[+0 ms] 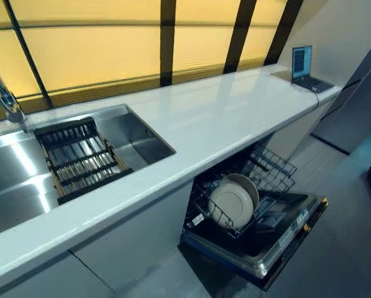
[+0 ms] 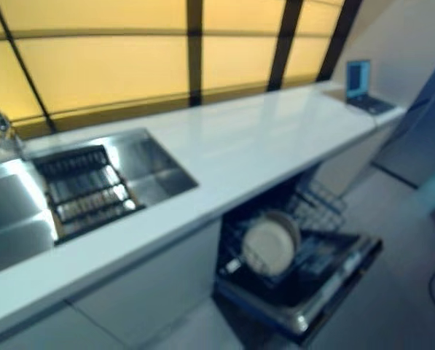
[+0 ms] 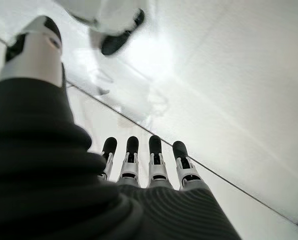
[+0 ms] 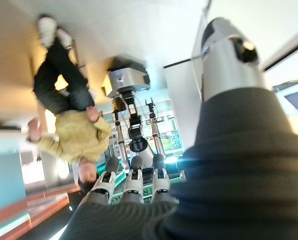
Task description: Take plates into dishwasher
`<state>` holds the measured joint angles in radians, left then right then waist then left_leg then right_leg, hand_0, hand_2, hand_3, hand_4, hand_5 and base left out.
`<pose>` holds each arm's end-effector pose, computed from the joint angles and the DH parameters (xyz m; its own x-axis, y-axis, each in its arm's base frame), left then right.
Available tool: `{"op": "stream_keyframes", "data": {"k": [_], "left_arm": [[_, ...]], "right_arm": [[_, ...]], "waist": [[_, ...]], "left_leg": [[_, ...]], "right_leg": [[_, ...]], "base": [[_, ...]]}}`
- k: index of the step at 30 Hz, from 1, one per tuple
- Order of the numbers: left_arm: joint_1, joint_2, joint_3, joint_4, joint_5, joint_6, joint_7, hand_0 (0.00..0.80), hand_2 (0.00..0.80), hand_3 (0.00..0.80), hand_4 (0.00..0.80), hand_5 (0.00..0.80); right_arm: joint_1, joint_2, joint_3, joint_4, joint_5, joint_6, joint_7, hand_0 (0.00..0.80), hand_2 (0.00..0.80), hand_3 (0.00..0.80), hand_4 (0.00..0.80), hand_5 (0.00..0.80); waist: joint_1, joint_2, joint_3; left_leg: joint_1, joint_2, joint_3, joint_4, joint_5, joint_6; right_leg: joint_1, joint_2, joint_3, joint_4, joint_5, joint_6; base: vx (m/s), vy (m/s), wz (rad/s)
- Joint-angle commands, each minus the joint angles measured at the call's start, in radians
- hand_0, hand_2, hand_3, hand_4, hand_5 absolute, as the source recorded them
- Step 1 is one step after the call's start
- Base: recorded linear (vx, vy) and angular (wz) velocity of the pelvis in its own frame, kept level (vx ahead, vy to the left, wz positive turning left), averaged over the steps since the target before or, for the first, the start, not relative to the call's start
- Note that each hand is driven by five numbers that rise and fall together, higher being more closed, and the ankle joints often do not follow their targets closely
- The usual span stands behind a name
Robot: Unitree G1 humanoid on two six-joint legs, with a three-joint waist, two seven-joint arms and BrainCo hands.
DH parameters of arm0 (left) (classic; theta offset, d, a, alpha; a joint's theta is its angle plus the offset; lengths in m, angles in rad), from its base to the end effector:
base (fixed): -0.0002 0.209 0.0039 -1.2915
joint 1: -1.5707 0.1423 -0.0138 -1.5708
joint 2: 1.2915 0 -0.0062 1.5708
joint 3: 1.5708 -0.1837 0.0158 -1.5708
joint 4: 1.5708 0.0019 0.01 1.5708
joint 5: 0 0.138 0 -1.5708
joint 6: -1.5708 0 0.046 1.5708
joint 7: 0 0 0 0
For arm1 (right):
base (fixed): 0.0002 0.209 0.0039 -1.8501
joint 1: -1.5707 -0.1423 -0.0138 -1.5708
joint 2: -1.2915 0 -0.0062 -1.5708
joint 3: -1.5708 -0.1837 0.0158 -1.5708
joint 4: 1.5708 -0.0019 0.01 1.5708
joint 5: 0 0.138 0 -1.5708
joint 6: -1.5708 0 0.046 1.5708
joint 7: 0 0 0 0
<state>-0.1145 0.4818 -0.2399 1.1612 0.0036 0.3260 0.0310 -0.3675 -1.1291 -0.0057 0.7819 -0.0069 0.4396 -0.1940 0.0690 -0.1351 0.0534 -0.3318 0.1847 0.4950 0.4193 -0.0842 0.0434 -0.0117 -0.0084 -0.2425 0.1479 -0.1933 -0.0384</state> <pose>0.1096 0.2982 -0.0783 0.1994 0.4670 -0.8615 0.2109 0.8381 0.5031 0.1993 -0.4276 0.1582 0.4785 -0.8753 -0.0697 0.3709 0.2734 -0.8875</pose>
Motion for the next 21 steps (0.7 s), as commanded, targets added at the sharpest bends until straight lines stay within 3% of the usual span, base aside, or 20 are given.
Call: {"op": "stream_keyframes", "data": {"k": [1, 4, 7, 10, 12, 13, 16, 17, 18, 19, 21], "left_arm": [[-0.039, -0.006, 0.004, -0.020, 0.001, -0.025, 0.000, 0.000, 0.000, 0.000, 0.000, 0.000], [-0.031, -0.023, -0.010, 0.002, -0.038, -0.026, 0.036, 0.000, 0.000, 0.000, 0.000, 0.000], [-0.013, -0.020, 0.010, 0.029, -0.036, -0.024, 0.057, 0.000, 0.000, 0.000, 0.000, 0.000], [0.018, -0.011, 0.044, 0.049, -0.062, -0.023, 0.089, 0.000, 0.000, 0.000, 0.000, 0.000], [0.063, 0.001, 0.100, 0.064, -0.072, -0.023, 0.092, 0.000, 0.000, 0.000, 0.000, 0.000], [0.074, 0.002, 0.113, 0.069, -0.073, -0.026, 0.091, 0.000, 0.000, 0.000, 0.000, 0.000], [0.117, 0.002, 0.167, 0.085, -0.058, -0.045, 0.067, 0.000, 0.000, 0.000, 0.000, 0.000], [0.130, -0.001, 0.191, 0.087, -0.060, -0.049, 0.051, 0.000, 0.000, 0.000, 0.000, 0.000], [0.133, -0.004, 0.203, 0.087, -0.062, -0.051, 0.045, 0.000, 0.000, 0.000, 0.000, 0.000], [0.135, -0.005, 0.210, 0.087, -0.066, -0.053, 0.044, 0.000, 0.000, 0.000, 0.000, 0.000], [0.117, -0.017, 0.198, 0.082, -0.089, -0.054, 0.032, 0.000, 0.000, 0.000, 0.000, 0.000]], "right_arm": [[0.018, -0.071, -0.059, 0.008, 0.017, 0.020, -0.056, 0.000, 0.000, 0.000, 0.000, 0.000], [0.054, -0.062, -0.083, 0.047, 0.032, -0.008, -0.045, 0.000, 0.000, 0.000, 0.000, 0.000], [0.052, -0.049, -0.084, 0.091, 0.040, -0.032, -0.025, 0.000, 0.000, 0.000, 0.000, 0.000], [0.033, -0.033, -0.074, 0.112, 0.028, -0.044, 0.007, 0.000, 0.000, 0.000, 0.000, 0.000], [0.027, -0.012, -0.070, 0.109, 0.028, -0.042, 0.018, 0.000, 0.000, 0.000, 0.000, 0.000], [0.028, -0.006, -0.069, 0.108, 0.023, -0.040, 0.027, 0.000, 0.000, 0.000, 0.000, 0.000], [0.036, 0.016, -0.072, 0.103, 0.053, -0.019, 0.050, 0.000, 0.000, 0.000, 0.000, 0.000], [0.026, 0.043, -0.062, 0.124, 0.040, -0.015, 0.054, 0.000, 0.000, 0.000, 0.000, 0.000], [0.013, 0.057, -0.047, 0.133, 0.049, -0.011, 0.051, 0.000, 0.000, 0.000, 0.000, 0.000], [0.006, 0.063, -0.038, 0.135, 0.055, -0.006, 0.054, 0.000, 0.000, 0.000, 0.000, 0.000], [0.021, 0.072, -0.046, 0.161, 0.071, -0.013, 0.072, 0.000, 0.000, 0.000, 0.000, 0.000]], "waist": [[-0.025, -0.046, 0.015], [-0.033, -0.044, 0.013], [-0.019, -0.034, 0.012], [0.006, -0.008, 0.015], [0.035, 0.020, 0.024], [0.040, 0.027, 0.029], [0.064, 0.054, 0.054], [0.090, 0.065, 0.075], [0.099, 0.062, 0.082], [0.100, 0.061, 0.085], [0.043, 0.022, 0.093]], "left_leg": [[0.069, -0.086, 0.039, -0.206, -0.004, 0.034], [0.117, -0.127, 0.036, -0.270, 0.001, 0.049], [0.130, -0.142, 0.030, -0.322, 0.032, 0.038], [0.117, -0.138, 0.022, -0.377, 0.106, -0.009], [0.091, -0.127, 0.008, -0.426, 0.191, -0.063], [0.086, -0.124, 0.005, -0.439, 0.205, -0.074], [0.063, -0.122, -0.047, -0.479, 0.244, -0.110], [0.050, -0.114, -0.128, -0.403, 0.249, -0.110], [0.051, -0.117, -0.193, -0.347, 0.227, -0.109], [0.050, -0.118, -0.220, -0.320, 0.216, -0.108], [0.119, -0.076, -0.217, -0.064, 0.049, -0.086]], "right_leg": [[0.178, -0.003, 0.021, 0.042, 0.089, 0.136], [0.162, 0.003, 0.021, 0.072, 0.099, 0.141], [0.183, 0.023, 0.020, 0.065, 0.071, 0.126], [0.225, 0.056, 0.025, 0.008, 0.010, 0.088], [0.235, 0.072, 0.012, -0.019, -0.009, 0.070], [0.236, 0.074, 0.010, -0.024, -0.012, 0.068], [0.241, 0.073, 0.019, -0.055, -0.010, 0.063], [0.221, 0.070, 0.031, -0.081, 0.023, 0.053], [0.204, 0.058, 0.035, -0.083, 0.035, 0.052], [0.197, 0.050, 0.035, -0.083, 0.040, 0.052], [0.146, -0.016, -0.006, -0.091, 0.079, 0.049]], "base": [[-0.131, 0.023, 0.16], [-0.111, -0.004, 0.02], [-0.171, -0.109, 0.02], [-0.144, -0.108, -0.14], [-0.146, -0.100, 0.00], [-0.110, -0.051, -0.02], [-0.144, -0.032, 0.00], [-0.313, -0.089, 0.00], [-0.358, -0.099, -0.01], [-0.384, -0.065, -0.07], [-0.394, -0.038, 0.14]]}}
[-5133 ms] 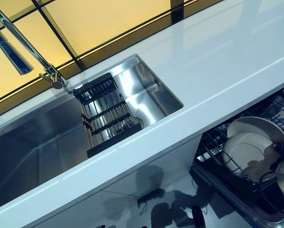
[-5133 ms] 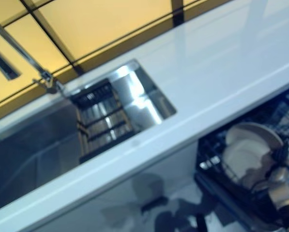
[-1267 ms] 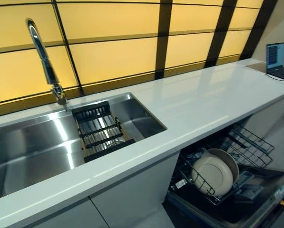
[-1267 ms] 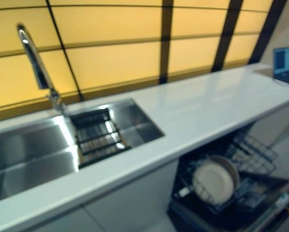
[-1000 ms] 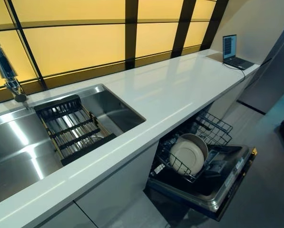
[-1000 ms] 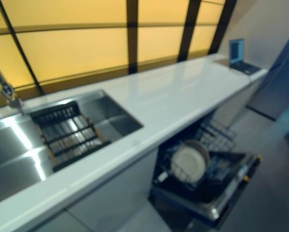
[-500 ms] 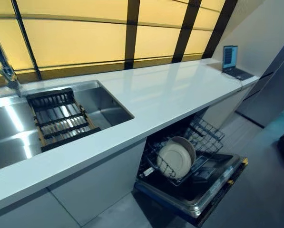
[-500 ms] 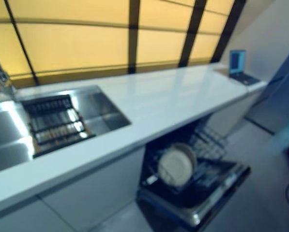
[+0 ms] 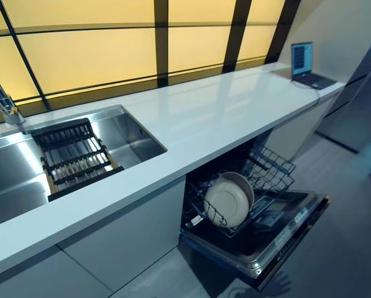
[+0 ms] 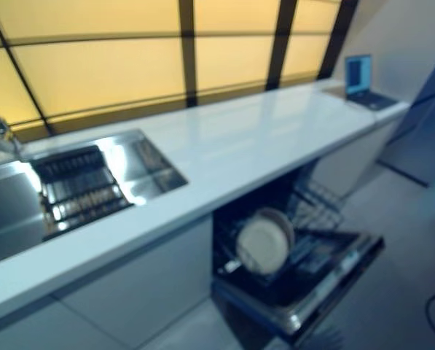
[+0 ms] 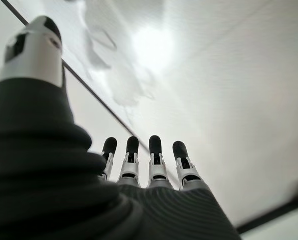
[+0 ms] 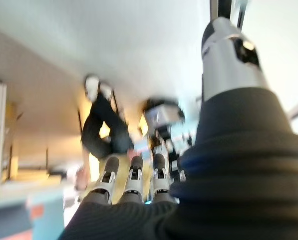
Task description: Take plates into dishwasher
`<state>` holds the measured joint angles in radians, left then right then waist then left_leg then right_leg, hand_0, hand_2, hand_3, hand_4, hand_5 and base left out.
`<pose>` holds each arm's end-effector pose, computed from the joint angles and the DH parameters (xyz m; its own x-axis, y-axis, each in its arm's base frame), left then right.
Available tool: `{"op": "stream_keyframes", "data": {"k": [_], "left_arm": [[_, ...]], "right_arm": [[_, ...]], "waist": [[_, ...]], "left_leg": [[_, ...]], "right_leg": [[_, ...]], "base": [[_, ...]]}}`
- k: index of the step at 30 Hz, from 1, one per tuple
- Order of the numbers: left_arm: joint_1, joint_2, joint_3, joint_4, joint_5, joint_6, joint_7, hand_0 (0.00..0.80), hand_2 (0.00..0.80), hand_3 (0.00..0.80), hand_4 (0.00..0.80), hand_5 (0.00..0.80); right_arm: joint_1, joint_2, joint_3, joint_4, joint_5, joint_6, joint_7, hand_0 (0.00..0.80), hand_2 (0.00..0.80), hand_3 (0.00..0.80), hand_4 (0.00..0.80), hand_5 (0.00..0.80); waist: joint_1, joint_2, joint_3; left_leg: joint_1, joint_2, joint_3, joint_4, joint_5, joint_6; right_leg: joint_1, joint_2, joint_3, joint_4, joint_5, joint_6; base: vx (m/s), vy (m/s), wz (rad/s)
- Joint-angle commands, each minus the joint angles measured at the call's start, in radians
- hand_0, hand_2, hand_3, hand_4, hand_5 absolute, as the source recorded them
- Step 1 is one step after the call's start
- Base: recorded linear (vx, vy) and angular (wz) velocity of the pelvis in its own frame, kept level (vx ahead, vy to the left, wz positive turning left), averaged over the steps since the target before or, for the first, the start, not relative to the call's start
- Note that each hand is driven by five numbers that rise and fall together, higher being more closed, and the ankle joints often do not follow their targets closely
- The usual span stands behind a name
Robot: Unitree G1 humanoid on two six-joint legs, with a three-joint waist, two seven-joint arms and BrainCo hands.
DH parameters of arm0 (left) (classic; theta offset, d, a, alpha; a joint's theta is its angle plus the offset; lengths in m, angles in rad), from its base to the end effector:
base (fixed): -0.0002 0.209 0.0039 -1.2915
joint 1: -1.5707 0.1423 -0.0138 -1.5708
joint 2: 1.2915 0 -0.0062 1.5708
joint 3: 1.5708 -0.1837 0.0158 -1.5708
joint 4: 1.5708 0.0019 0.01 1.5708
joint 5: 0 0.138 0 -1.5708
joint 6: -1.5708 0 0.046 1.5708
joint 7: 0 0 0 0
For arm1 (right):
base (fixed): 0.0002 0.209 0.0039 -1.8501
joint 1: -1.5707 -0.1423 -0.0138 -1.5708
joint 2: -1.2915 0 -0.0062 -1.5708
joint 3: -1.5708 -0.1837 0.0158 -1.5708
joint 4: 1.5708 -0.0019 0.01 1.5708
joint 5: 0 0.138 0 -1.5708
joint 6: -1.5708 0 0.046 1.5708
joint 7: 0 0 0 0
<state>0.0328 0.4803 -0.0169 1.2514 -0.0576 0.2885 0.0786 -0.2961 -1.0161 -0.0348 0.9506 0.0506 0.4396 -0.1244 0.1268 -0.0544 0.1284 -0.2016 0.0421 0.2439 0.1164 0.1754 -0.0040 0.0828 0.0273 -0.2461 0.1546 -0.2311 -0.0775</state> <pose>0.0429 0.3148 -0.0861 -0.0037 0.5157 -0.8567 -0.0314 0.8563 0.5156 0.1728 -0.4302 0.0990 0.3530 -0.8682 -0.3487 0.3077 0.4597 -0.8331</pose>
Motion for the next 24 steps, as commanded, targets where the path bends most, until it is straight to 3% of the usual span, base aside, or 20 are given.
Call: {"op": "stream_keyframes", "data": {"k": [1, 2, 3, 5, 8, 10, 11, 13, 18, 20, 21, 23, 24], "left_arm": [[-0.040, -0.021, -0.036, -0.004, -0.027, -0.023, -0.017, 0.000, 0.000, 0.000, 0.000, 0.000], [-0.052, -0.027, -0.043, -0.001, -0.027, -0.024, -0.019, 0.000, 0.000, 0.000, 0.000, 0.000], [-0.057, -0.029, -0.045, 0.000, -0.028, -0.024, -0.020, 0.000, 0.000, 0.000, 0.000, 0.000], [-0.082, -0.045, -0.064, 0.000, -0.013, -0.044, -0.035, 0.000, 0.000, 0.000, 0.000, 0.000], [-0.112, -0.055, -0.115, -0.022, 0.019, -0.060, -0.056, 0.000, 0.000, 0.000, 0.000, 0.000], [-0.144, -0.052, -0.145, -0.033, 0.010, -0.050, -0.066, 0.000, 0.000, 0.000, 0.000, 0.000], [-0.161, -0.055, -0.155, -0.040, -0.008, -0.044, -0.063, 0.000, 0.000, 0.000, 0.000, 0.000], [-0.164, -0.061, -0.161, -0.038, -0.011, -0.042, -0.064, 0.000, 0.000, 0.000, 0.000, 0.000], [-0.142, -0.055, -0.163, -0.003, 0.021, -0.076, -0.057, 0.000, 0.000, 0.000, 0.000, 0.000], [-0.140, -0.054, -0.168, 0.001, 0.038, -0.075, -0.050, 0.000, 0.000, 0.000, 0.000, 0.000], [-0.135, -0.048, -0.174, 0.000, 0.050, -0.064, -0.054, 0.000, 0.000, 0.000, 0.000, 0.000], [-0.130, -0.043, -0.175, -0.002, 0.054, -0.049, -0.060, 0.000, 0.000, 0.000, 0.000, 0.000], [-0.127, -0.033, -0.174, 0.001, 0.054, -0.024, -0.063, 0.000, 0.000, 0.000, 0.000, 0.000]], "right_arm": [[-0.032, -0.035, -0.030, 0.011, 0.007, -0.028, 0.004, 0.000, 0.000, 0.000, 0.000, 0.000], [-0.012, -0.031, -0.046, 0.033, 0.012, -0.049, 0.004, 0.000, 0.000, 0.000, 0.000, 0.000], [-0.006, -0.031, -0.052, 0.037, 0.014, -0.053, 0.007, 0.000, 0.000, 0.000, 0.000, 0.000], [0.059, -0.025, -0.101, 0.057, 0.038, -0.063, 0.018, 0.000, 0.000, 0.000, 0.000, 0.000], [0.160, -0.020, -0.168, 0.039, 0.083, -0.057, 0.006, 0.000, 0.000, 0.000, 0.000, 0.000], [0.186, -0.013, -0.187, 0.034, 0.122, -0.061, -0.015, 0.000, 0.000, 0.000, 0.000, 0.000], [0.189, -0.002, -0.185, 0.019, 0.157, -0.052, -0.042, 0.000, 0.000, 0.000, 0.000, 0.000], [0.178, 0.008, -0.182, 0.027, 0.160, -0.047, -0.049, 0.000, 0.000, 0.000, 0.000, 0.000], [0.146, -0.010, -0.170, 0.079, 0.131, -0.033, -0.035, 0.000, 0.000, 0.000, 0.000, 0.000], [0.153, -0.012, -0.171, 0.098, 0.109, -0.047, -0.026, 0.000, 0.000, 0.000, 0.000, 0.000], [0.158, -0.016, -0.168, 0.105, 0.097, -0.046, -0.012, 0.000, 0.000, 0.000, 0.000, 0.000], [0.166, -0.018, -0.169, 0.089, 0.106, -0.038, -0.015, 0.000, 0.000, 0.000, 0.000, 0.000], [0.185, -0.012, -0.184, 0.075, 0.104, -0.042, -0.009, 0.000, 0.000, 0.000, 0.000, 0.000]], "waist": [[-0.040, -0.065, 0.015], [-0.064, -0.069, 0.006], [-0.071, -0.076, 0.006], [-0.126, -0.049, -0.034], [-0.188, 0.006, -0.057], [-0.208, 0.021, -0.052], [-0.202, 0.023, -0.038], [-0.195, 0.016, -0.022], [-0.185, 0.004, -0.022], [-0.188, -0.001, -0.025], [-0.195, -0.011, -0.023], [-0.199, -0.007, -0.020], [-0.209, -0.005, -0.016]], "left_leg": [[0.025, 0.083, 0.029, 0.297, -0.273, -0.028], [0.080, 0.093, 0.025, 0.320, -0.304, -0.026], [0.087, 0.093, 0.042, 0.317, -0.279, -0.015], [0.266, 0.072, 0.012, 0.274, -0.316, -0.058], [0.421, 0.039, 0.071, 0.000, -0.326, -0.071], [0.453, 0.014, 0.066, -0.118, -0.330, -0.063], [0.446, -0.033, -0.030, -0.164, -0.334, -0.050], [0.434, -0.058, -0.073, -0.158, -0.353, -0.031], [0.432, -0.067, -0.078, -0.157, -0.359, -0.016], [0.433, -0.080, -0.084, -0.150, -0.368, -0.009], [0.418, -0.103, -0.089, -0.144, -0.338, -0.005], [0.410, -0.100, -0.091, -0.144, -0.328, -0.003], [0.388, -0.097, -0.096, -0.135, -0.321, 0.010]], "right_leg": [[0.032, -0.066, -0.018, -0.097, 0.126, 0.090], [0.006, -0.076, -0.035, -0.093, 0.138, 0.092], [-0.011, -0.086, -0.054, -0.093, 0.158, 0.087], [-0.055, -0.065, -0.109, -0.087, 0.155, 0.084], [-0.141, -0.041, -0.219, -0.020, 0.161, 0.087], [-0.215, -0.053, -0.265, 0.043, 0.169, 0.090], [-0.280, -0.055, -0.254, 0.101, 0.214, 0.122], [-0.296, -0.056, -0.242, 0.083, 0.261, 0.150], [-0.273, -0.054, -0.231, 0.003, 0.279, 0.163], [-0.267, -0.050, -0.221, -0.028, 0.293, 0.169], [-0.270, -0.058, -0.221, -0.029, 0.328, 0.166], [-0.274, -0.055, -0.193, 0.006, 0.319, 0.164], [-0.289, -0.075, -0.126, 0.078, 0.333, 0.183]], "base": [[-0.310, 0.008, 0.76], [-0.325, 0.010, 0.86], [-0.400, 0.010, 0.56], [-0.305, 0.035, 0.77], [-0.284, 0.071, 1.41], [-0.256, 0.060, 1.48], [-0.193, 0.034, 1.07], [-0.224, 0.020, 0.75], [-0.147, 0.013, -0.14], [-0.088, 0.057, 0.15], [-0.176, 0.061, 0.11], [-0.163, 0.020, 0.04], [-0.188, -0.055, -0.14]]}}
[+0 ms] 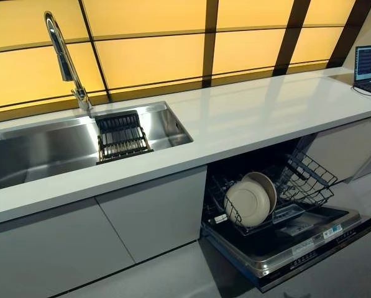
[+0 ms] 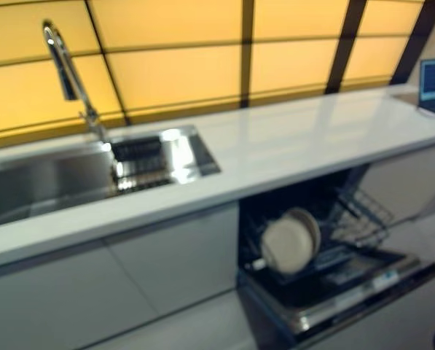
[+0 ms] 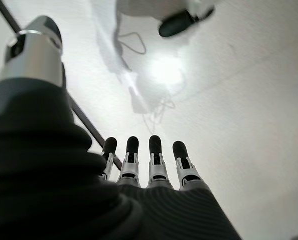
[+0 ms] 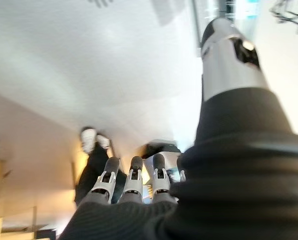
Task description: Take plates into dishwasher
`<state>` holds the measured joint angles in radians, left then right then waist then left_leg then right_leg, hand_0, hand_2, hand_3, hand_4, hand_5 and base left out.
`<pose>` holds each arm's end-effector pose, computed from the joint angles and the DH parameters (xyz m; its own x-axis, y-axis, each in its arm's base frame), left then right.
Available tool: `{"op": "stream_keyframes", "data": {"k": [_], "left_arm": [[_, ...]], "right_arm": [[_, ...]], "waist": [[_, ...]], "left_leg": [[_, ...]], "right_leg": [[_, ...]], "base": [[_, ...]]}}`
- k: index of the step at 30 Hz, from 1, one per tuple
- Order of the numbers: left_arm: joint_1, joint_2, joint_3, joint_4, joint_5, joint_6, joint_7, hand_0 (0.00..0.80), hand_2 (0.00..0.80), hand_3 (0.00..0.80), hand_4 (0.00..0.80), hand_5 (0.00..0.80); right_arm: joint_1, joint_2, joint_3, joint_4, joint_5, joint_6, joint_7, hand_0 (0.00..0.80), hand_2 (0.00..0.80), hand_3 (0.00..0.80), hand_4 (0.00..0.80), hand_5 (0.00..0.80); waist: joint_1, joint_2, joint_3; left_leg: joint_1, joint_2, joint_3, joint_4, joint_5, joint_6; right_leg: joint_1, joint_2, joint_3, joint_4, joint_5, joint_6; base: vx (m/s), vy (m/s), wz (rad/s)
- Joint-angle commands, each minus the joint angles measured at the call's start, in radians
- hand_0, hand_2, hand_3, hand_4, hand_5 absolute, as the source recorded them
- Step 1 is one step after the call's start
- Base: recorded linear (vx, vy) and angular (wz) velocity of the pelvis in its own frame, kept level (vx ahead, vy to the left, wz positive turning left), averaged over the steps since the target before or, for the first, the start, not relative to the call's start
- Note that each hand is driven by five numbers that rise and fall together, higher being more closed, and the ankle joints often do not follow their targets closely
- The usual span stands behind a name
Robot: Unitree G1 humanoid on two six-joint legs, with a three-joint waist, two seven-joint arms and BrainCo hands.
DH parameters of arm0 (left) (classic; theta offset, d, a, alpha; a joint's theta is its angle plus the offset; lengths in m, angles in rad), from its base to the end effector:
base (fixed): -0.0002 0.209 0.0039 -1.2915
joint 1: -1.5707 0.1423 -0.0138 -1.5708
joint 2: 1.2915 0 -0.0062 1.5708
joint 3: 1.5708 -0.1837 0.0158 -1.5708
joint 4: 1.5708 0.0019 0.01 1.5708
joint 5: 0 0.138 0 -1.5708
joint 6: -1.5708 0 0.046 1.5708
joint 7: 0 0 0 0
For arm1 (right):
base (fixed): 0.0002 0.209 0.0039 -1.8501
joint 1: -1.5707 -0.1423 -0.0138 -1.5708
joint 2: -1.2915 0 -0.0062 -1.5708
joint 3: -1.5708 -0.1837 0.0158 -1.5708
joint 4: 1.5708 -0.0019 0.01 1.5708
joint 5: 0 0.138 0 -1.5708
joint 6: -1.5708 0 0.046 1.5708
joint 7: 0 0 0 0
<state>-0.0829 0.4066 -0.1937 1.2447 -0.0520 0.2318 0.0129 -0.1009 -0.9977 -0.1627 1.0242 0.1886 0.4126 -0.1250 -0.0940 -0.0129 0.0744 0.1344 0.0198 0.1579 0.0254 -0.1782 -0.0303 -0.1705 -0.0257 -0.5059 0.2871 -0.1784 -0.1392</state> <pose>0.0889 0.2799 -0.0945 0.1739 0.3749 -0.9106 0.1324 0.9074 0.3989 0.1149 -0.4438 0.0690 0.1796 -0.8653 -0.4679 0.3960 0.4990 -0.7708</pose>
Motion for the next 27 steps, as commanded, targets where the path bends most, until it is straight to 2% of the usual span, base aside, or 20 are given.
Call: {"op": "stream_keyframes", "data": {"k": [1, 2, 3, 4, 5, 6, 7, 8, 10, 11, 12, 13, 16, 17, 18, 19, 22, 23, 26, 27], "left_arm": [[-0.008, 0.048, 0.014, 0.016, 0.036, 0.044, 0.003, 0.000, 0.000, 0.000, 0.000, 0.000], [-0.005, 0.055, 0.030, 0.023, 0.018, 0.054, 0.003, 0.000, 0.000, 0.000, 0.000, 0.000], [-0.004, 0.057, 0.032, 0.024, 0.015, 0.056, 0.002, 0.000, 0.000, 0.000, 0.000, 0.000], [0.001, 0.069, 0.048, 0.024, 0.006, 0.072, -0.003, 0.000, 0.000, 0.000, 0.000, 0.000], [0.008, 0.088, 0.071, 0.040, 0.013, 0.078, -0.019, 0.000, 0.000, 0.000, 0.000, 0.000], [0.011, 0.102, 0.082, 0.049, 0.011, 0.079, -0.027, 0.000, 0.000, 0.000, 0.000, 0.000], [0.012, 0.109, 0.087, 0.052, 0.011, 0.081, -0.030, 0.000, 0.000, 0.000, 0.000, 0.000], [0.007, 0.139, 0.095, 0.060, 0.010, 0.089, -0.043, 0.000, 0.000, 0.000, 0.000, 0.000], [-0.001, 0.159, 0.100, 0.059, -0.009, 0.095, -0.040, 0.000, 0.000, 0.000, 0.000, 0.000], [-0.019, 0.171, 0.092, 0.055, -0.038, 0.103, -0.033, 0.000, 0.000, 0.000, 0.000, 0.000], [-0.042, 0.169, 0.079, 0.053, -0.071, 0.100, -0.004, 0.000, 0.000, 0.000, 0.000, 0.000], [-0.038, 0.159, 0.085, 0.050, -0.092, 0.082, 0.031, 0.000, 0.000, 0.000, 0.000, 0.000], [-0.046, 0.155, 0.098, 0.009, -0.138, 0.078, 0.066, 0.000, 0.000, 0.000, 0.000, 0.000], [-0.061, 0.151, 0.103, -0.017, -0.141, 0.085, 0.064, 0.000, 0.000, 0.000, 0.000, 0.000], [-0.077, 0.125, 0.098, -0.022, -0.144, 0.061, 0.054, 0.000, 0.000, 0.000, 0.000, 0.000], [-0.078, 0.120, 0.096, -0.020, -0.154, 0.055, 0.055, 0.000, 0.000, 0.000, 0.000, 0.000], [-0.034, 0.054, 0.100, -0.026, -0.200, 0.016, 0.081, 0.000, 0.000, 0.000, 0.000, 0.000], [-0.021, 0.028, 0.107, -0.036, -0.202, 0.010, 0.083, 0.000, 0.000, 0.000, 0.000, 0.000], [-0.021, 0.003, 0.107, -0.052, -0.205, 0.006, 0.071, 0.000, 0.000, 0.000, 0.000, 0.000], [-0.025, -0.008, 0.099, -0.071, -0.192, 0.020, 0.056, 0.000, 0.000, 0.000, 0.000, 0.000]], "right_arm": [[-0.007, -0.020, -0.063, -0.006, -0.037, -0.017, 0.005, 0.000, 0.000, 0.000, 0.000, 0.000], [-0.008, -0.010, -0.065, -0.009, -0.035, -0.015, 0.011, 0.000, 0.000, 0.000, 0.000, 0.000], [-0.008, -0.008, -0.065, -0.010, -0.032, -0.015, 0.012, 0.000, 0.000, 0.000, 0.000, 0.000], [-0.005, 0.008, -0.075, -0.009, -0.011, -0.012, 0.018, 0.000, 0.000, 0.000, 0.000, 0.000], [0.013, 0.040, -0.092, 0.012, -0.002, -0.025, 0.024, 0.000, 0.000, 0.000, 0.000, 0.000], [0.019, 0.059, -0.095, 0.025, -0.009, -0.033, 0.023, 0.000, 0.000, 0.000, 0.000, 0.000], [0.021, 0.067, -0.096, 0.030, -0.012, -0.038, 0.023, 0.000, 0.000, 0.000, 0.000, 0.000], [0.024, 0.103, -0.089, 0.054, 0.006, -0.055, 0.010, 0.000, 0.000, 0.000, 0.000, 0.000], [0.018, 0.135, -0.076, 0.070, 0.027, -0.070, -0.005, 0.000, 0.000, 0.000, 0.000, 0.000], [0.002, 0.152, -0.064, 0.077, 0.042, -0.074, -0.015, 0.000, 0.000, 0.000, 0.000, 0.000], [-0.002, 0.175, -0.045, 0.074, 0.084, -0.080, -0.027, 0.000, 0.000, 0.000, 0.000, 0.000], [-0.005, 0.197, -0.034, 0.061, 0.101, -0.082, -0.033, 0.000, 0.000, 0.000, 0.000, 0.000], [-0.004, 0.222, -0.029, 0.014, 0.177, -0.054, -0.023, 0.000, 0.000, 0.000, 0.000, 0.000], [-0.010, 0.231, -0.027, 0.001, 0.235, -0.058, -0.021, 0.000, 0.000, 0.000, 0.000, 0.000], [-0.013, 0.251, -0.029, -0.001, 0.309, -0.098, -0.009, 0.000, 0.000, 0.000, 0.000, 0.000], [-0.013, 0.254, -0.029, 0.000, 0.321, -0.103, 0.000, 0.000, 0.000, 0.000, 0.000, 0.000], [-0.009, 0.269, -0.033, -0.009, 0.353, -0.109, 0.034, 0.000, 0.000, 0.000, 0.000, 0.000], [-0.011, 0.275, -0.028, 0.012, 0.372, -0.125, 0.049, 0.000, 0.000, 0.000, 0.000, 0.000], [-0.009, 0.279, -0.043, 0.042, 0.400, -0.147, 0.056, 0.000, 0.000, 0.000, 0.000, 0.000], [-0.009, 0.286, -0.065, 0.052, 0.435, -0.161, 0.055, 0.000, 0.000, 0.000, 0.000, 0.000]], "waist": [[0.025, -0.043, 0.038], [0.037, -0.041, 0.038], [0.040, -0.042, 0.040], [0.049, -0.040, 0.041], [0.057, -0.045, 0.040], [0.061, -0.044, 0.036], [0.062, -0.052, 0.039], [0.072, -0.065, 0.049], [0.081, -0.068, 0.062], [0.081, -0.067, 0.075], [0.084, -0.072, 0.094], [0.095, -0.077, 0.101], [0.099, -0.068, 0.117], [0.101, -0.063, 0.129], [0.105, -0.044, 0.145], [0.106, -0.042, 0.147], [0.113, -0.013, 0.138], [0.120, -0.013, 0.142], [0.109, -0.021, 0.133], [0.091, -0.029, 0.130]], "left_leg": [[0.032, -0.060, 0.023, -0.036, 0.041, 0.038], [0.018, -0.042, 0.047, -0.031, 0.050, 0.036], [0.017, -0.040, 0.052, -0.030, 0.051, 0.035], [0.005, -0.017, 0.069, -0.025, 0.057, 0.035], [-0.013, 0.017, 0.069, 0.004, 0.058, 0.030], [-0.018, 0.044, 0.052, 0.020, 0.046, 0.021], [-0.033, 0.048, 0.063, 0.038, 0.057, 0.021], [-0.064, 0.110, 0.048, 0.097, 0.052, 0.000], [-0.107, 0.168, 0.035, 0.148, 0.051, -0.022], [-0.136, 0.218, 0.024, 0.179, 0.053, -0.039], [-0.192, 0.285, 0.004, 0.231, 0.065, -0.066], [-0.212, 0.319, 0.007, 0.246, 0.086, -0.089], [-0.233, 0.351, -0.012, 0.190, 0.150, -0.121], [-0.240, 0.355, -0.011, 0.157, 0.181, -0.128], [-0.237, 0.353, -0.009, 0.079, 0.230, -0.139], [-0.233, 0.351, -0.010, 0.066, 0.237, -0.141], [-0.225, 0.340, 0.006, -0.076, 0.353, -0.167], [-0.250, 0.320, 0.013, -0.062, 0.361, -0.166], [-0.267, 0.282, 0.031, 0.074, 0.281, -0.136], [-0.235, 0.253, 0.061, 0.170, 0.194, -0.115]], "right_leg": [[-0.022, -0.076, 0.115, -0.030, 0.272, 0.260], [0.001, -0.124, 0.114, -0.025, 0.269, 0.271], [0.004, -0.131, 0.116, -0.024, 0.268, 0.273], [0.032, -0.167, 0.140, -0.037, 0.270, 0.286], [0.061, -0.245, 0.211, -0.058, 0.318, 0.312], [0.072, -0.287, 0.257, -0.065, 0.343, 0.333], [0.069, -0.307, 0.259, -0.072, 0.373, 0.330], [0.069, -0.395, 0.320, -0.098, 0.450, 0.357], [0.067, -0.437, 0.348, -0.117, 0.476, 0.368], [0.056, -0.438, 0.366, -0.125, 0.461, 0.372], [0.058, -0.394, 0.357, -0.114, 0.359, 0.365], [0.077, -0.377, 0.320, -0.115, 0.316, 0.367], [0.076, -0.331, 0.304, -0.101, 0.246, 0.369], [0.070, -0.317, 0.291, -0.096, 0.226, 0.364], [0.066, -0.289, 0.266, -0.082, 0.182, 0.357], [0.068, -0.284, 0.264, -0.080, 0.177, 0.356], [0.122, -0.216, 0.247, -0.149, 0.155, 0.330], [0.161, -0.187, 0.244, -0.187, 0.152, 0.311], [0.161, -0.193, 0.234, -0.210, 0.169, 0.292], [0.148, -0.222, 0.211, -0.197, 0.184, 0.293]], "base": [[-0.246, -0.121, -0.22], [-0.171, -0.120, -0.24], [-0.156, -0.199, -0.18], [-0.163, -0.399, -0.22], [-0.148, -0.581, -0.32], [-0.159, -0.536, -0.30], [-0.190, -0.680, -0.19], [-0.276, -0.686, -0.09], [-0.263, -0.643, -0.24], [-0.326, -0.638, -0.17], [-0.349, -0.706, 0.05], [-0.284, -0.581, 0.37], [-0.253, -0.278, 0.00], [-0.455, -0.247, 0.04], [-0.346, -0.192, 0.17], [-0.188, -0.146, 0.30], [-0.007, -0.102, 0.20], [-0.075, -0.164, 0.05], [-0.129, -0.131, -0.03], [-0.160, -0.052, 0.04]]}}
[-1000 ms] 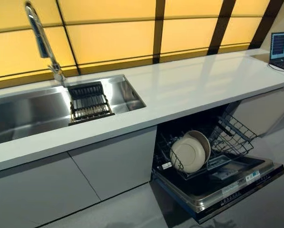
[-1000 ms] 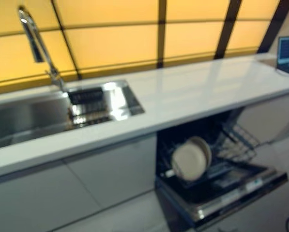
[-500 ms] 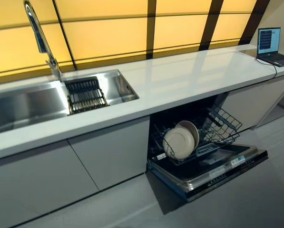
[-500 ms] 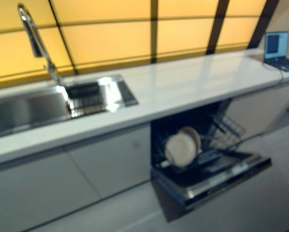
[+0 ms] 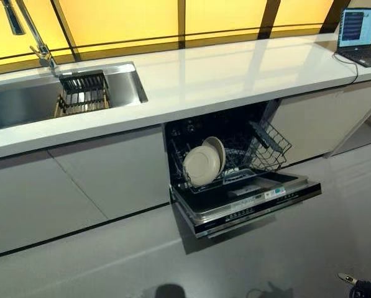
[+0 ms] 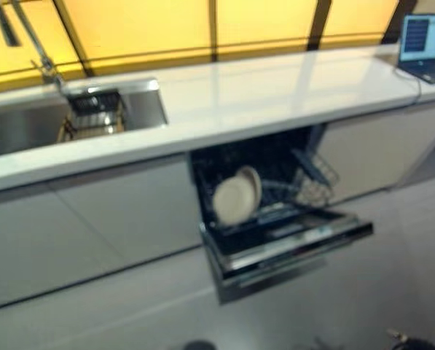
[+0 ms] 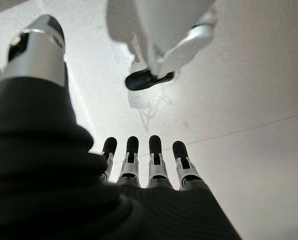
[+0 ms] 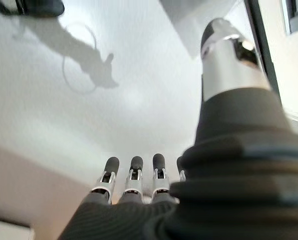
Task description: Take plates into dishwasher
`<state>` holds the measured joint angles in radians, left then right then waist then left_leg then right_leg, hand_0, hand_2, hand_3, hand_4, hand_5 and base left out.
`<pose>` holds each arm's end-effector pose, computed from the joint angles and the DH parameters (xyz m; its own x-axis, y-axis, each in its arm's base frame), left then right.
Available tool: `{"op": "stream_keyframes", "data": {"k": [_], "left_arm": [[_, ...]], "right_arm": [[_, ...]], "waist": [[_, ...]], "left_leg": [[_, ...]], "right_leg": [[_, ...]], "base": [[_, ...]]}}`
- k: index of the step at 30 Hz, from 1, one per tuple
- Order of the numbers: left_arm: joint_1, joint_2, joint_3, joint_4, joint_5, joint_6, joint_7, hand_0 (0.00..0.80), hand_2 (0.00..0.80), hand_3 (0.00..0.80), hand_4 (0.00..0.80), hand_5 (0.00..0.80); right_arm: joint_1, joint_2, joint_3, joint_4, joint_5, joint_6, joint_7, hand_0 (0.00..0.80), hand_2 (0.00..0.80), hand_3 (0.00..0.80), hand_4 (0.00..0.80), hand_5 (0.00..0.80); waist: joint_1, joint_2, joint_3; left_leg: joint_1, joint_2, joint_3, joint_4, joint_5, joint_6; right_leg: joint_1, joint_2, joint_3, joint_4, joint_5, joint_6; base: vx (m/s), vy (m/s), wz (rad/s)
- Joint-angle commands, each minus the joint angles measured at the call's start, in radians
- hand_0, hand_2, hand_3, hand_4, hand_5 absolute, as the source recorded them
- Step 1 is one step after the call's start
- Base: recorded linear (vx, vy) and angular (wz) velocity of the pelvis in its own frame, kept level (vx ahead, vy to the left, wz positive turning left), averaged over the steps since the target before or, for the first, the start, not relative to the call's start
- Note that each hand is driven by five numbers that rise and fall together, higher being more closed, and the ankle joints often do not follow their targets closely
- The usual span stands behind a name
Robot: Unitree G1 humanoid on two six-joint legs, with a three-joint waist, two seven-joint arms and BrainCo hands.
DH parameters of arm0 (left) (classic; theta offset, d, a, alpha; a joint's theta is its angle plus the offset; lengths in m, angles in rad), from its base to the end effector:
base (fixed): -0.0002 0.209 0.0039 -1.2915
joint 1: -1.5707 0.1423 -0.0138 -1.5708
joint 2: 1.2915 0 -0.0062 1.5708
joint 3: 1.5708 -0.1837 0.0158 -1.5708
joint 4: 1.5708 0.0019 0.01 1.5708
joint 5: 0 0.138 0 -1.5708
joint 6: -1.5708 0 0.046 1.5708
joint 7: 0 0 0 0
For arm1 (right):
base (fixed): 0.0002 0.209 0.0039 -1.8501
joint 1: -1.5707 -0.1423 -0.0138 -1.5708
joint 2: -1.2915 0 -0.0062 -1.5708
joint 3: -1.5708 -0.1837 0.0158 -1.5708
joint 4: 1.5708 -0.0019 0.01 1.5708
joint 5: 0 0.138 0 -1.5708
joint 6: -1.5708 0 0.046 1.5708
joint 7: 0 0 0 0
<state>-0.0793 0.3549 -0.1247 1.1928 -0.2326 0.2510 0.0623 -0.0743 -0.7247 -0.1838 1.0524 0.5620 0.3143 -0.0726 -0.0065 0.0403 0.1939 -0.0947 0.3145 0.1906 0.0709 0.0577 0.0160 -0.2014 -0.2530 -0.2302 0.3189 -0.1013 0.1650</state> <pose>0.0963 0.2621 -0.0986 0.1969 0.3308 -0.9229 -0.1027 0.9431 0.3161 0.1141 -0.3846 -0.0110 0.2916 -0.5922 -0.7512 0.6369 0.7061 -0.3094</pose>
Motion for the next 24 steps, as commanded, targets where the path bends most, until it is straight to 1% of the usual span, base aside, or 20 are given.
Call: {"op": "stream_keyframes", "data": {"k": [1, 2, 3, 4, 5, 7, 8, 11, 15, 16, 18, 21, 24], "left_arm": [[-0.027, 0.041, 0.022, -0.022, -0.014, 0.002, 0.006, 0.000, 0.000, 0.000, 0.000, 0.000], [-0.026, 0.040, 0.012, -0.022, -0.013, 0.001, 0.007, 0.000, 0.000, 0.000, 0.000, 0.000], [-0.021, 0.040, 0.001, -0.016, 0.008, 0.000, 0.002, 0.000, 0.000, 0.000, 0.000, 0.000], [-0.014, 0.049, -0.007, 0.000, 0.017, -0.011, -0.003, 0.000, 0.000, 0.000, 0.000, 0.000], [-0.012, 0.054, -0.009, 0.008, 0.012, -0.019, 0.001, 0.000, 0.000, 0.000, 0.000, 0.000], [-0.012, 0.055, -0.010, 0.015, 0.016, -0.025, 0.005, 0.000, 0.000, 0.000, 0.000, 0.000], [-0.013, 0.055, -0.011, 0.019, 0.015, -0.033, 0.009, 0.000, 0.000, 0.000, 0.000, 0.000], [-0.009, 0.049, -0.020, 0.029, 0.019, -0.059, 0.013, 0.000, 0.000, 0.000, 0.000, 0.000], [0.006, 0.034, -0.019, 0.043, 0.014, -0.089, 0.015, 0.000, 0.000, 0.000, 0.000, 0.000], [0.006, 0.034, -0.018, 0.043, 0.014, -0.090, 0.014, 0.000, 0.000, 0.000, 0.000, 0.000], [0.011, 0.021, -0.026, 0.031, 0.010, -0.101, 0.009, 0.000, 0.000, 0.000, 0.000, 0.000], [0.023, 0.008, -0.032, 0.028, 0.013, -0.116, -0.002, 0.000, 0.000, 0.000, 0.000, 0.000], [0.025, -0.009, -0.045, 0.012, 0.002, -0.127, -0.009, 0.000, 0.000, 0.000, 0.000, 0.000]], "right_arm": [[-0.036, 0.021, -0.046, 0.026, 0.080, -0.072, 0.003, 0.000, 0.000, 0.000, 0.000, 0.000], [-0.033, 0.030, -0.046, 0.026, 0.099, -0.083, 0.004, 0.000, 0.000, 0.000, 0.000, 0.000], [-0.027, 0.048, -0.048, 0.020, 0.143, -0.098, -0.002, 0.000, 0.000, 0.000, 0.000, 0.000], [-0.009, 0.078, -0.059, -0.002, 0.181, -0.101, 0.003, 0.000, 0.000, 0.000, 0.000, 0.000], [-0.003, 0.092, -0.065, -0.008, 0.213, -0.102, 0.023, 0.000, 0.000, 0.000, 0.000, 0.000], [-0.009, 0.102, -0.062, -0.001, 0.265, -0.062, 0.040, 0.000, 0.000, 0.000, 0.000, 0.000], [-0.015, 0.106, -0.064, 0.011, 0.301, -0.058, 0.044, 0.000, 0.000, 0.000, 0.000, 0.000], [-0.027, 0.118, -0.075, 0.050, 0.397, -0.073, 0.079, 0.000, 0.000, 0.000, 0.000, 0.000], [-0.040, 0.151, -0.074, 0.039, 0.527, -0.104, 0.133, 0.000, 0.000, 0.000, 0.000, 0.000], [-0.041, 0.152, -0.074, 0.039, 0.531, -0.103, 0.137, 0.000, 0.000, 0.000, 0.000, 0.000], [-0.055, 0.183, -0.063, 0.011, 0.635, -0.134, 0.188, 0.000, 0.000, 0.000, 0.000, 0.000], [-0.066, 0.214, -0.065, 0.003, 0.686, -0.165, 0.238, 0.000, 0.000, 0.000, 0.000, 0.000], [-0.087, 0.230, -0.061, -0.001, 0.740, -0.204, 0.264, 0.000, 0.000, 0.000, 0.000, 0.000]], "waist": [[0.002, -0.072, 0.010], [0.004, -0.060, 0.009], [-0.006, -0.047, 0.006], [-0.010, -0.044, 0.005], [-0.012, -0.044, 0.007], [-0.014, -0.039, 0.014], [-0.014, -0.035, 0.018], [-0.006, -0.024, 0.030], [0.001, -0.009, 0.044], [0.001, -0.009, 0.044], [0.004, 0.003, 0.062], [0.009, 0.016, 0.071], [0.016, 0.035, 0.084]], "left_leg": [[0.017, -0.053, 0.033, 0.070, -0.037, -0.157], [0.033, -0.056, 0.041, 0.009, -0.015, -0.160], [0.057, -0.058, 0.067, -0.029, 0.004, -0.159], [0.072, -0.069, 0.058, -0.040, 0.004, -0.157], [0.069, -0.071, 0.051, -0.026, -0.001, -0.157], [0.071, -0.073, 0.054, -0.018, -0.007, -0.156], [0.074, -0.077, 0.054, -0.021, -0.008, -0.155], [0.067, -0.089, 0.040, -0.021, -0.012, -0.152], [0.069, -0.109, 0.027, -0.045, -0.008, -0.148], [0.069, -0.109, 0.026, -0.045, -0.008, -0.148], [0.056, -0.122, 0.017, -0.053, -0.005, -0.146], [0.053, -0.136, 0.009, -0.066, -0.003, -0.142], [0.040, -0.149, 0.005, -0.083, 0.005, -0.140]], "right_leg": [[0.174, 0.003, -0.071, -0.215, 0.104, -0.006], [0.171, 0.005, -0.077, -0.200, 0.096, -0.005], [0.161, 0.011, -0.092, -0.184, 0.097, -0.005], [0.162, 0.014, -0.087, -0.173, 0.089, -0.004], [0.161, 0.013, -0.085, -0.168, 0.086, -0.006], [0.156, 0.011, -0.092, -0.156, 0.082, -0.010], [0.153, 0.012, -0.095, -0.150, 0.079, -0.012], [0.149, 0.012, -0.100, -0.145, 0.073, -0.018], [0.149, 0.009, -0.099, -0.150, 0.070, -0.020], [0.148, 0.009, -0.099, -0.150, 0.070, -0.020], [0.131, 0.005, -0.098, -0.144, 0.069, -0.021], [0.125, 0.002, -0.095, -0.146, 0.068, -0.021], [0.114, -0.002, -0.095, -0.157, 0.072, -0.021]], "base": [[-0.126, -0.007, 0.23], [-0.024, 0.048, 0.34], [-0.002, -0.010, 0.45], [-0.012, -0.052, 0.32], [-0.018, -0.064, 0.19], [-0.043, -0.029, 0.13], [-0.068, -0.019, 0.16], [-0.065, -0.009, 0.17], [-0.027, 0.017, 0.19], [-0.085, 0.030, 0.18], [-0.084, 0.053, 0.15], [-0.019, 0.058, 0.10], [-0.060, 0.066, 0.10]]}}
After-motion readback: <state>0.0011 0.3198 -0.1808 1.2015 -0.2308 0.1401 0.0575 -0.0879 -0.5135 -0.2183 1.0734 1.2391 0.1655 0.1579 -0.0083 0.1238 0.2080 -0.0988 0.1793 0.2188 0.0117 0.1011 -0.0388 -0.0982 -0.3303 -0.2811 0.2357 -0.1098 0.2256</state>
